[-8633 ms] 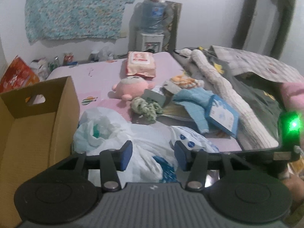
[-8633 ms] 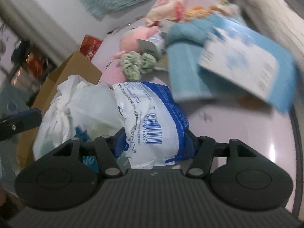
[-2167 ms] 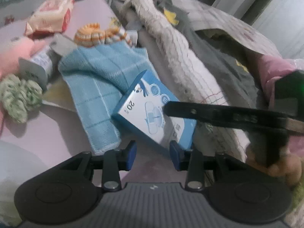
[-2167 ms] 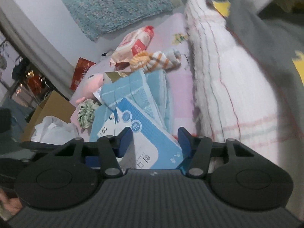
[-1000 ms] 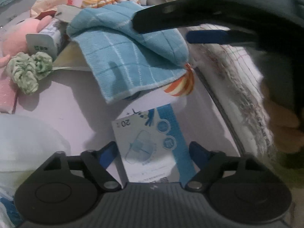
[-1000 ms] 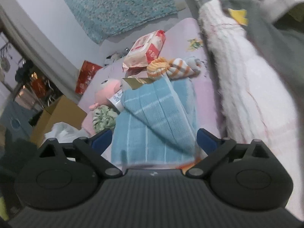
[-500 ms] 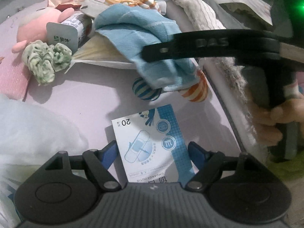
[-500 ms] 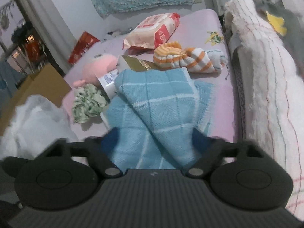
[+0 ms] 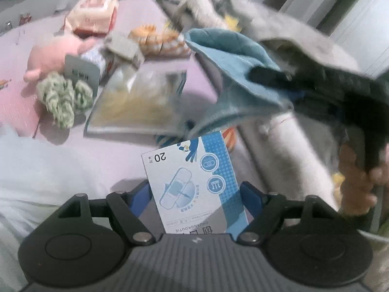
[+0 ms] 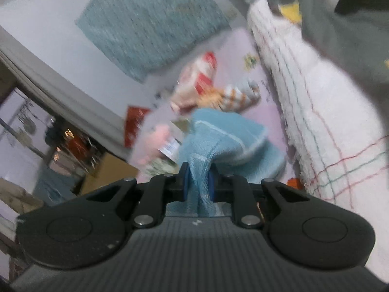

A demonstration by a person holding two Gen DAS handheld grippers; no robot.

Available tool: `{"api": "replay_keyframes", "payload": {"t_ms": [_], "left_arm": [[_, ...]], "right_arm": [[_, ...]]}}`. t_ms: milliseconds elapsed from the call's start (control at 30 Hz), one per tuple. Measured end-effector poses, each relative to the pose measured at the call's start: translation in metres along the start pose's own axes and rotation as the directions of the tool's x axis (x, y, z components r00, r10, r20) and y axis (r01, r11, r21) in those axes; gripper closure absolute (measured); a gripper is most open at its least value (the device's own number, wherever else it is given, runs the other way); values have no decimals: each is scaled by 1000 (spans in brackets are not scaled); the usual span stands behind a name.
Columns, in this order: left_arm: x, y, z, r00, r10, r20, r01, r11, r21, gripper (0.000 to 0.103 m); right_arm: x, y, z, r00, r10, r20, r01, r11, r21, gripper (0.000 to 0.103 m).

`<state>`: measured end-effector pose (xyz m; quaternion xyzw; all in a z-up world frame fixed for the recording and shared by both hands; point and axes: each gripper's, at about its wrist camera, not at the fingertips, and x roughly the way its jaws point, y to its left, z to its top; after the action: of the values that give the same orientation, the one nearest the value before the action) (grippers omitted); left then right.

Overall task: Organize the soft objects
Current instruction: 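Carry box and towel to the cardboard box and release both tools inside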

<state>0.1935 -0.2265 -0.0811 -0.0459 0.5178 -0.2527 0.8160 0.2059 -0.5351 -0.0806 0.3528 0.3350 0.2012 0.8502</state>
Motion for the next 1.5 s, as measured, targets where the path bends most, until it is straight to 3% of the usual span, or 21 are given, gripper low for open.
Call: {"api": "replay_keyframes", "payload": {"t_ms": [200,433,567,700,867,933,1000,1233,1400,1500], "left_arm": [[-53,-9,-4,991,-63,114,63,998,6,23],[-129,0,-20,961,-72,267,76,997,-5,23],[-184,26,-31,935,-1,355,15,999,-36,24],[-242,68,-44,890,131,436,-96,990,-101,25],[-283,143,-46,857,281,433,-214,957,-196,25],[-284,177,-41,854,326,405,-249,941,-231,25],[-277,216,-32,864,354,359,-270,926,-262,25],[-229,323,-3,889,408,209,-336,890,-310,25],[-201,370,-1,914,387,127,-328,884,-334,25],[-196,375,1,921,367,128,-310,892,-328,26]], "right_arm": [[-48,34,-13,996,49,78,-47,998,-36,89],[-80,104,-28,984,150,92,-136,980,-146,89],[-62,163,-34,970,241,36,-226,944,-240,89],[-17,222,-39,937,345,-50,-345,895,-284,89],[71,290,-50,895,409,-177,-443,860,-254,89],[117,311,-55,894,387,-226,-436,868,-237,89],[159,325,-61,896,352,-273,-414,883,-222,89],[293,354,-88,907,114,-404,-208,958,-197,89],[334,373,-106,908,-80,-410,-70,938,-339,89],[343,375,-111,906,-161,-391,-16,912,-410,89]]}}
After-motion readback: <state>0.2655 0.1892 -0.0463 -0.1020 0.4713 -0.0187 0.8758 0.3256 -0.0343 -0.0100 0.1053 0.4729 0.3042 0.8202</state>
